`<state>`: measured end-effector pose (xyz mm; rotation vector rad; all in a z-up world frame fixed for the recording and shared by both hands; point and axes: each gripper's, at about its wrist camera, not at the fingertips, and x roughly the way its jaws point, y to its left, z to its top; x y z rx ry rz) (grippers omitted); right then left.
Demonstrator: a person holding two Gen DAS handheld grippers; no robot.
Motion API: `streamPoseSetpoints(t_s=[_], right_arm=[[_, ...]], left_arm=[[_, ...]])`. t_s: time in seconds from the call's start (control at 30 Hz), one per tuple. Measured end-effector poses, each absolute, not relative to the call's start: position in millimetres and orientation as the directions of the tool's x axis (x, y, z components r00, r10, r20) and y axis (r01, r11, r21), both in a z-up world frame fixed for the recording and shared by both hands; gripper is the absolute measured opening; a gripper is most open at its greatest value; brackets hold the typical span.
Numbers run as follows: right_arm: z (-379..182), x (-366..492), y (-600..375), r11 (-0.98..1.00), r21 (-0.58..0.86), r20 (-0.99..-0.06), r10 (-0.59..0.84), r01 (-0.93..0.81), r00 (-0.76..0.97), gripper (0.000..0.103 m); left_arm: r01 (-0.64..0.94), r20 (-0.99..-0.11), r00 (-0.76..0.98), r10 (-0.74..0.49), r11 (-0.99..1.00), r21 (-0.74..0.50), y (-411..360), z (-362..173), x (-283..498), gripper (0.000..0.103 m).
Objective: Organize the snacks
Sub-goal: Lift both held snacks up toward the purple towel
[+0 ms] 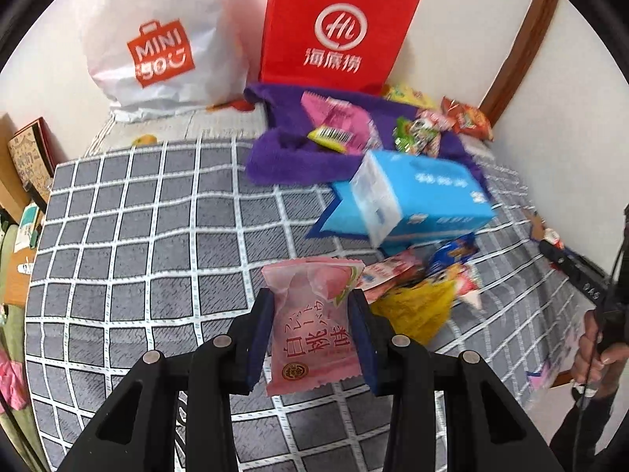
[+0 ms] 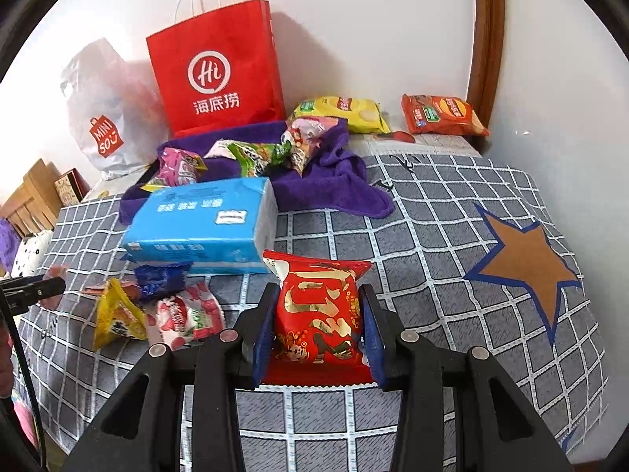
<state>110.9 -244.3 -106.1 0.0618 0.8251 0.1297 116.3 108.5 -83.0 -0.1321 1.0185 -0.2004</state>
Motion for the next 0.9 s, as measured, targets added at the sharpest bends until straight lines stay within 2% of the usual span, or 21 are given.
streamPoseSetpoints(t_s=[0.5, 0.9], right_arm=[[-54.4, 98.4, -230.8, 0.989, 0.087, -0.665, 0.145, -0.116, 0.732, 0.040], [-54.7, 111.8, -230.9, 0.986, 0.101, -0.670, 0.164, -0.130, 0.724, 0.040]], left_arm=[[0.195, -0.769, 0.561, -0.306, 0.952, -0.236, 80.3, -35.4, 117.9, 0.037], [0.193, -0.777, 0.552, -0.302, 0.953, -0.233, 70.8, -35.3, 127.1, 0.037]])
